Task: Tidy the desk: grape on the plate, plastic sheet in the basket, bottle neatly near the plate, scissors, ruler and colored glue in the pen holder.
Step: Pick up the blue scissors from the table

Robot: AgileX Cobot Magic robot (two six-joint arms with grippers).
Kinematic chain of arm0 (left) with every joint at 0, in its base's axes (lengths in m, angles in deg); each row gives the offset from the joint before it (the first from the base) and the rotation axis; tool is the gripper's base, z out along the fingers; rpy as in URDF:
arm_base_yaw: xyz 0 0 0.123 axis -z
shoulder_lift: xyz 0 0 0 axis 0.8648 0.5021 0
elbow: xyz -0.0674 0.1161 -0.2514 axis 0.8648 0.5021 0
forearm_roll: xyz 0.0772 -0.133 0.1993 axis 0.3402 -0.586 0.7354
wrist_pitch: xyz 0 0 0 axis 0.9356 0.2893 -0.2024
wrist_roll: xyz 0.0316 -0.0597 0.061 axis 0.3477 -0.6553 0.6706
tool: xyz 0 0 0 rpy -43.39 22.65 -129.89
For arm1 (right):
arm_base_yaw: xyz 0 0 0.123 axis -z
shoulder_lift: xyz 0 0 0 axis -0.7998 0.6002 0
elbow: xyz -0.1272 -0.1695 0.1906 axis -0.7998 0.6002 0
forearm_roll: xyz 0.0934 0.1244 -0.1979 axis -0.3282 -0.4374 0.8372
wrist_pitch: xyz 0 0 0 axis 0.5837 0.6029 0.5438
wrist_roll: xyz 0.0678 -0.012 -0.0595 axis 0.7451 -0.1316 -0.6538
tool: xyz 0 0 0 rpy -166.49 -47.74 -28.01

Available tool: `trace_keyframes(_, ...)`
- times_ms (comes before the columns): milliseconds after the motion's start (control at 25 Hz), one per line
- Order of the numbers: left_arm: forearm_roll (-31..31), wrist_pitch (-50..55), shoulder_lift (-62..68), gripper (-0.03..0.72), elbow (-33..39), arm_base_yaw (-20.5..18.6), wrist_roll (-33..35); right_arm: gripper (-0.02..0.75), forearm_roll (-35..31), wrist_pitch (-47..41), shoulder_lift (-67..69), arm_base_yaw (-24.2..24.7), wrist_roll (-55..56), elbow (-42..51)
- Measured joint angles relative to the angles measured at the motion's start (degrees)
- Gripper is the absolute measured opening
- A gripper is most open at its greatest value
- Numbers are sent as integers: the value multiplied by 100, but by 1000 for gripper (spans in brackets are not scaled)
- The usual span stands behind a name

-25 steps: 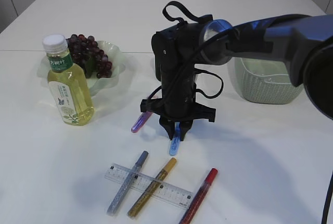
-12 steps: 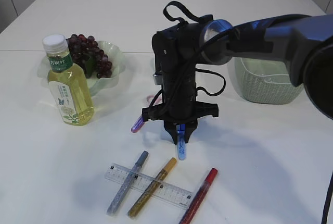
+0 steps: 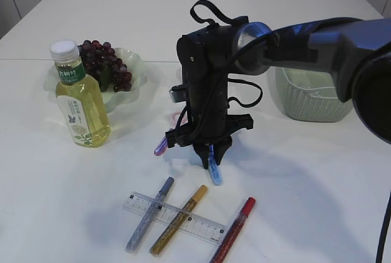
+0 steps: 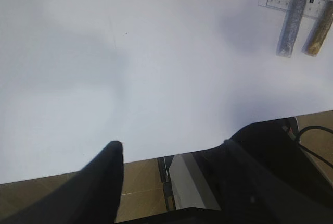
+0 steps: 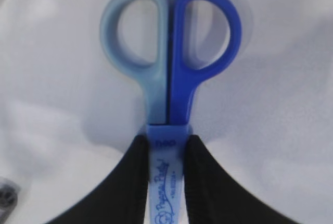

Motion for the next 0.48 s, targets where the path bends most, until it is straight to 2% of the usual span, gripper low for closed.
trace_keyframes(240, 0, 0, 0, 426, 0, 0, 0, 173, 70, -4, 11, -11, -314, -52)
trace_keyframes(480, 0, 0, 0, 426, 0, 0, 0, 173, 429, -13, -153, -24, -420, -52)
